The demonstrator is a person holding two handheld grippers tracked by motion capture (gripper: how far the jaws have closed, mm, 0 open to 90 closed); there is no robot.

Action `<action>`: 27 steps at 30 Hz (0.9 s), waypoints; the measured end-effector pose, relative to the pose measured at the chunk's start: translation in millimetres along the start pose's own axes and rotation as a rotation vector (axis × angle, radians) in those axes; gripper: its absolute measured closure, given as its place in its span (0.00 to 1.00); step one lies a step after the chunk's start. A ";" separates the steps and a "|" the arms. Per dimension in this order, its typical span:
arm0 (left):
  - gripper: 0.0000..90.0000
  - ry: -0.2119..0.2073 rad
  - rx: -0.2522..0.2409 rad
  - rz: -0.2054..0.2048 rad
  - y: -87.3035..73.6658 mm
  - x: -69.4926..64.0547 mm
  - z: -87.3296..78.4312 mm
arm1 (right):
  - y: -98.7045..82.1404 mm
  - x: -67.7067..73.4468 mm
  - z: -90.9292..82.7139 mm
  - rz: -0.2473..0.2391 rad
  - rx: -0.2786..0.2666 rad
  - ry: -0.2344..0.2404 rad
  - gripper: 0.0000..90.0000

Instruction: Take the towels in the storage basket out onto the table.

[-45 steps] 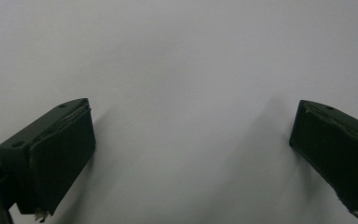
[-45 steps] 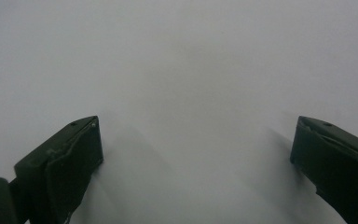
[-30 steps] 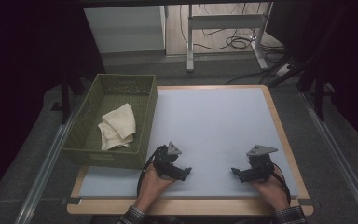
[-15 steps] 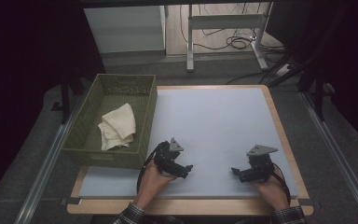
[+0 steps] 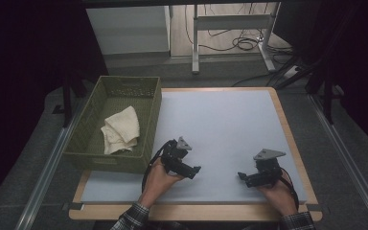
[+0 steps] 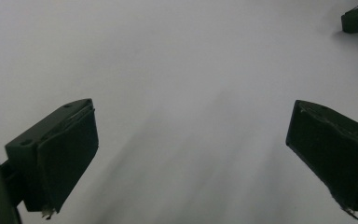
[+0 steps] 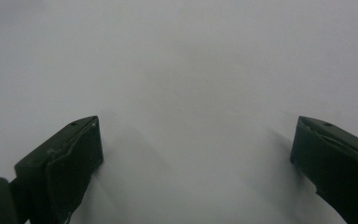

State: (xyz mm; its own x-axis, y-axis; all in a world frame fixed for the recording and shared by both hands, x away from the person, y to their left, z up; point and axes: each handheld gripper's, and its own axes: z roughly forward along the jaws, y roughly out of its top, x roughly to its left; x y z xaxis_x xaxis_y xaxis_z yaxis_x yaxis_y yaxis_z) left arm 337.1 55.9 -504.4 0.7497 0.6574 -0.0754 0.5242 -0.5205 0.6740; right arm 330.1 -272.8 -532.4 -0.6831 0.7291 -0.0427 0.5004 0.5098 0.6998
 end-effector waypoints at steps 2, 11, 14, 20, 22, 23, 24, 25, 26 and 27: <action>0.03 -0.002 -0.004 0.000 3.5 0.5 -0.7 | 0.0 -0.1 0.0 -0.001 0.000 0.000 0.02; 0.03 0.007 0.000 0.015 19.2 2.2 -4.3 | 0.0 -0.1 0.0 -0.001 0.000 0.000 0.02; 0.03 0.003 -0.003 0.018 25.6 2.0 -6.7 | -0.1 -0.2 -0.2 -0.003 0.002 0.001 0.02; 0.02 0.001 0.012 0.039 39.3 2.4 -9.9 | 0.0 -0.1 -0.1 -0.001 0.001 0.001 0.02; 0.02 -0.004 0.016 0.042 43.5 3.6 -10.7 | 0.0 -0.1 0.0 -0.001 0.001 0.001 0.02; 0.02 -0.005 0.019 0.043 45.6 4.6 -11.3 | 0.0 -0.1 0.0 -0.001 0.001 0.001 0.02; 0.02 -0.003 0.020 0.046 47.2 5.3 -11.8 | 0.0 -0.1 0.0 -0.001 0.001 0.001 0.02; 0.02 -0.001 0.021 0.048 49.7 6.3 -12.8 | 0.0 -0.1 -0.1 -0.001 0.001 0.001 0.02; 0.02 -0.001 0.023 0.049 51.2 7.1 -13.5 | 0.0 -0.1 -0.1 -0.001 0.001 0.000 0.02; 0.02 -0.004 0.026 0.051 55.7 9.6 -15.4 | -0.1 -0.2 -0.1 -0.003 0.001 0.000 0.02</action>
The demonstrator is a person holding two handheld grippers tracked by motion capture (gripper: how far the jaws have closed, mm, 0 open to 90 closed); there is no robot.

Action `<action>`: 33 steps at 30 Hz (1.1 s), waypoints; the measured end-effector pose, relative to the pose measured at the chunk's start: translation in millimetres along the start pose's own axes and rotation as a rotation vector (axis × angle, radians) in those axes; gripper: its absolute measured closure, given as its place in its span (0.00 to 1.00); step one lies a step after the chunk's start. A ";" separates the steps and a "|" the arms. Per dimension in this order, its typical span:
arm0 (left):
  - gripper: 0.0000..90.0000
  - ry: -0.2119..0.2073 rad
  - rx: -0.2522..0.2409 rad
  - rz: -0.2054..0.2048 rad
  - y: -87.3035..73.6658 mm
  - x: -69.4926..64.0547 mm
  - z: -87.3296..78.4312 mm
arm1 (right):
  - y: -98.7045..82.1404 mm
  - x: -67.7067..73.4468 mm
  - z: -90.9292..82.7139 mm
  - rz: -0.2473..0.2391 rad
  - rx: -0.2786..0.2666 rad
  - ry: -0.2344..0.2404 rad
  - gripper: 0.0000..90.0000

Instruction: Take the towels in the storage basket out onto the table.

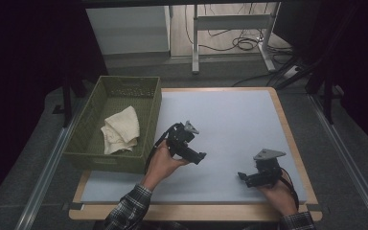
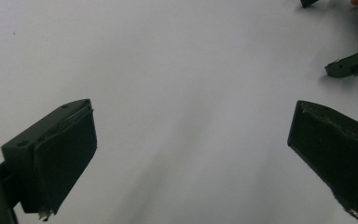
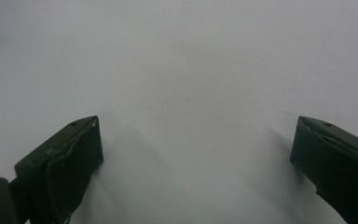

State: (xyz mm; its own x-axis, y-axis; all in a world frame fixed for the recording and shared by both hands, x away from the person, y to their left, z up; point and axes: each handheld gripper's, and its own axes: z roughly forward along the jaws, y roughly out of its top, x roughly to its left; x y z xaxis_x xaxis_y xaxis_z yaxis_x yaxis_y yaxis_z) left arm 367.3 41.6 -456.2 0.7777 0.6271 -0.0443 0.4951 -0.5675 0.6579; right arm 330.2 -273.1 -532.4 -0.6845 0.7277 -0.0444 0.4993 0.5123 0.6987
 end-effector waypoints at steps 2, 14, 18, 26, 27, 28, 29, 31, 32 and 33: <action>0.01 0.000 0.004 0.002 1.9 1.7 -1.0 | 0.0 0.0 0.1 0.000 0.000 0.000 0.02; 0.00 0.029 0.029 -0.002 20.8 29.2 -17.9 | -0.1 0.0 0.2 0.000 -0.003 0.000 0.02; 0.00 0.046 0.040 -0.001 25.5 38.3 -24.8 | -0.1 -0.1 0.2 0.000 -0.002 0.000 0.02; 0.00 0.094 0.052 -0.020 30.0 58.8 -36.2 | 0.0 -0.1 0.2 0.001 -0.003 0.001 0.02; 0.00 0.099 0.053 -0.024 29.9 61.2 -37.3 | 0.0 0.0 0.2 0.001 -0.002 0.001 0.02; 0.00 0.103 0.058 -0.025 29.8 65.0 -39.0 | 0.0 0.0 0.2 0.001 -0.002 0.001 0.02; 0.00 0.106 0.058 -0.029 29.7 66.9 -39.8 | -0.1 -0.1 0.2 0.000 -0.002 0.001 0.02; 0.00 0.115 0.057 -0.041 29.2 71.1 -41.7 | 0.0 -0.1 0.2 0.001 -0.003 0.001 0.02; 0.00 0.120 0.053 -0.049 28.6 74.4 -43.2 | -0.1 -0.1 0.2 0.000 -0.003 0.000 0.02; 0.00 0.124 0.050 -0.055 28.2 76.6 -44.1 | 0.0 0.0 0.2 0.001 -0.003 0.001 0.02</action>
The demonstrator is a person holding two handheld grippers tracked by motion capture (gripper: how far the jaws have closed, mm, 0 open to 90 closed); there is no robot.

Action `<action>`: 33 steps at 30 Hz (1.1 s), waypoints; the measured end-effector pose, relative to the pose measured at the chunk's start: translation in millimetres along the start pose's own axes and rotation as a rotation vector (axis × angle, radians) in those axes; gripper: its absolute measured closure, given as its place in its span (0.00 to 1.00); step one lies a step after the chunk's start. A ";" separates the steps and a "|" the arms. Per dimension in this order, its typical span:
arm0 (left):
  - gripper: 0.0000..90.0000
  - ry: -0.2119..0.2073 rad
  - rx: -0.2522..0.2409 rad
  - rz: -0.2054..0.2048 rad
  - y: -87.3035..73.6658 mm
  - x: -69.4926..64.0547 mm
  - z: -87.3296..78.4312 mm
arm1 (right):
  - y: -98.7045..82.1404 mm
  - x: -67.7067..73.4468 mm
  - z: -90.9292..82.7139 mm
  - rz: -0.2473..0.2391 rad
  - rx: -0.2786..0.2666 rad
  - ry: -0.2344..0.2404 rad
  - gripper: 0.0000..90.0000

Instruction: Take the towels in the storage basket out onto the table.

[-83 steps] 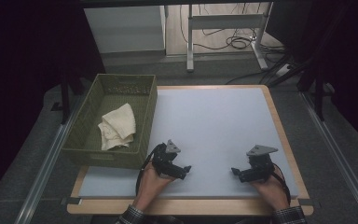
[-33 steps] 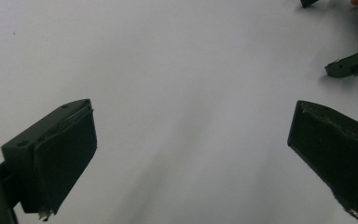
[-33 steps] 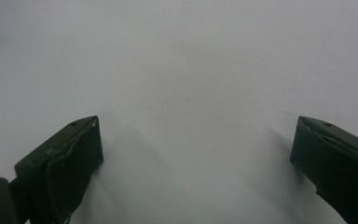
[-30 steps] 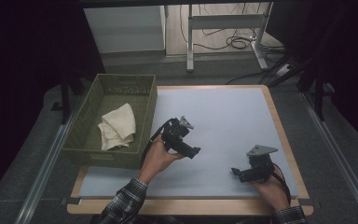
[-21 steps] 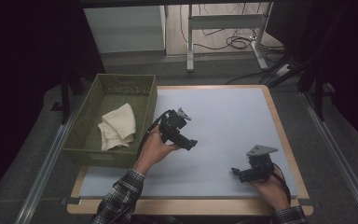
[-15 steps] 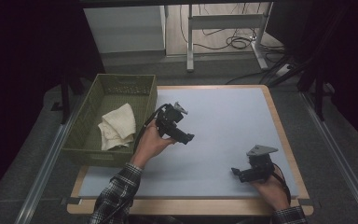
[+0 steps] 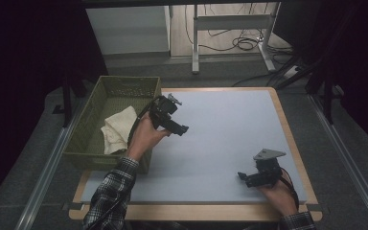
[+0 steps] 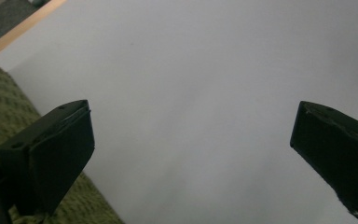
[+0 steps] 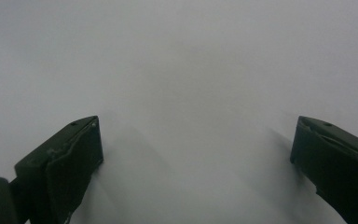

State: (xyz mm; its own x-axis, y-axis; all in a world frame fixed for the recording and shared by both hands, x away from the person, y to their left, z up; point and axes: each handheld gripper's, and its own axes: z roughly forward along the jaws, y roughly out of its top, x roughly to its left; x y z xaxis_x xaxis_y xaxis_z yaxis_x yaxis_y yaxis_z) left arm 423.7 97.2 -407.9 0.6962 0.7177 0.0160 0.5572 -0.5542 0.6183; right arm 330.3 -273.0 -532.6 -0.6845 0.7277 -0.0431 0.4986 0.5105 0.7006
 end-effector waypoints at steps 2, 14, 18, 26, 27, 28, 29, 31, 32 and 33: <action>0.00 0.010 -0.003 -0.014 -1.3 5.9 -2.0 | 0.0 0.0 0.0 0.000 0.000 0.000 0.02; 0.00 0.087 0.009 -0.079 -13.4 39.9 -19.0 | 0.0 0.0 0.0 0.000 0.000 0.000 0.02; 0.00 0.104 0.015 -0.099 -19.1 51.7 -25.1 | 0.0 -0.1 0.0 -0.001 0.001 0.000 0.02; 0.00 0.146 0.035 -0.136 -31.1 73.5 -33.3 | 0.0 0.0 0.0 0.000 0.000 -0.001 0.02; 0.00 0.148 0.032 -0.150 -33.4 76.5 -34.1 | 0.0 -0.1 0.0 -0.001 0.001 0.000 0.02; 0.00 0.149 0.034 -0.154 -34.7 78.7 -34.7 | 0.0 -0.1 0.0 -0.001 0.000 0.000 0.02; 0.00 0.153 0.036 -0.164 -37.1 82.0 -35.1 | 0.0 -0.1 0.0 -0.001 0.001 0.000 0.02; 0.00 0.161 0.039 -0.175 -40.6 86.8 -35.9 | 0.0 -0.1 0.0 -0.002 0.001 0.000 0.02; 0.00 0.163 0.040 -0.184 -42.9 89.6 -36.3 | 0.0 -0.1 0.0 -0.002 0.001 0.000 0.02; 0.00 0.166 0.042 -0.190 -46.0 93.2 -36.9 | 0.0 0.0 0.0 -0.001 0.000 0.000 0.02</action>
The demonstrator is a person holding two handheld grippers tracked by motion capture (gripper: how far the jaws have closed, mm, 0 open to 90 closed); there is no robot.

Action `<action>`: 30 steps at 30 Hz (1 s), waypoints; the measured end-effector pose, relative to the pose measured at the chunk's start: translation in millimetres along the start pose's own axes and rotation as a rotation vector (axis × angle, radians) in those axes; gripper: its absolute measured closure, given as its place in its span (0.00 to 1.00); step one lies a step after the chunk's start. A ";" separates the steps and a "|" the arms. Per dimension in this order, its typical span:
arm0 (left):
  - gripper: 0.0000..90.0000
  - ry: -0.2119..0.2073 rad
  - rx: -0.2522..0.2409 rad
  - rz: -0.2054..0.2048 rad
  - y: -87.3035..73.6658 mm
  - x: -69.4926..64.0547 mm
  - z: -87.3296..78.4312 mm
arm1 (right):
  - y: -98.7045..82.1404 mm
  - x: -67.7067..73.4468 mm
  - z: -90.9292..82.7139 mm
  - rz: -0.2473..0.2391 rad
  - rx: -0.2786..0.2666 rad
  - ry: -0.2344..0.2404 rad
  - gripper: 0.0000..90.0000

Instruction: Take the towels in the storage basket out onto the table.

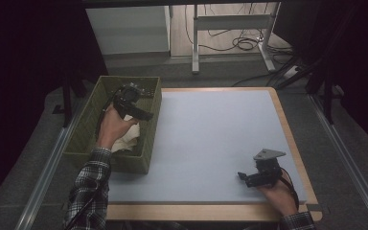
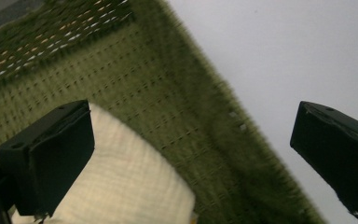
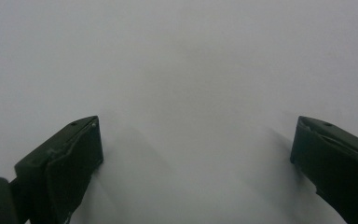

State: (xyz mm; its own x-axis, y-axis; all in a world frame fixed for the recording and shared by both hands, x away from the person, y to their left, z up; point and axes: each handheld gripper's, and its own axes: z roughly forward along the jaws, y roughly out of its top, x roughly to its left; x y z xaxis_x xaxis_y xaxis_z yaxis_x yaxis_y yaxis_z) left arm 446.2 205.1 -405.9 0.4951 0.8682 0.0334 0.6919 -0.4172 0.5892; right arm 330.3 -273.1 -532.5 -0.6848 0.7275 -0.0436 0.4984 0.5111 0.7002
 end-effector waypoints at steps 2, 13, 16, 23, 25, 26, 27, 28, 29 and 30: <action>0.00 0.008 0.005 -0.012 -3.5 5.6 0.6 | 0.0 -0.1 0.0 -0.001 0.000 0.000 0.02; 0.00 0.024 0.041 -0.076 -29.8 37.5 19.0 | 0.0 -0.1 0.0 -0.001 0.000 0.000 0.02; 0.00 0.028 0.061 -0.076 -35.6 42.3 27.5 | 0.0 -0.1 0.0 0.000 0.000 0.000 0.02; 0.00 0.026 0.104 -0.093 -45.0 52.2 46.2 | 0.0 -0.1 0.1 0.001 0.000 0.001 0.02; 0.00 0.028 0.124 -0.099 -47.5 55.5 53.0 | 0.1 -0.1 0.1 0.000 0.000 0.001 0.02; 0.00 0.026 0.134 -0.101 -48.6 57.0 56.0 | 0.1 -0.1 0.1 0.000 0.000 0.001 0.02; 0.00 0.031 0.151 -0.104 -49.4 58.0 59.1 | 0.1 -0.1 0.1 0.001 0.000 0.001 0.02; 0.00 0.043 0.173 -0.097 -49.4 58.6 61.3 | 0.1 -0.1 0.1 0.000 0.000 0.000 0.02; 0.00 0.053 0.191 -0.090 -49.0 58.9 62.7 | 0.1 -0.1 0.1 0.000 0.000 0.000 0.02; 0.00 0.057 0.202 -0.090 -48.9 59.8 63.4 | 0.1 -0.1 0.1 0.000 0.000 0.000 0.02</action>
State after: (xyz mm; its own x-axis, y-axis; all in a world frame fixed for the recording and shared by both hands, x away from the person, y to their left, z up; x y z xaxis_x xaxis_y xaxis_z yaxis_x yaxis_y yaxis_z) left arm 475.3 260.4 -483.9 0.4003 0.9156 0.0368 0.8257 -0.3779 0.4189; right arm 330.5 -273.1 -532.6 -0.6847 0.7275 -0.0434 0.4986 0.5110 0.7002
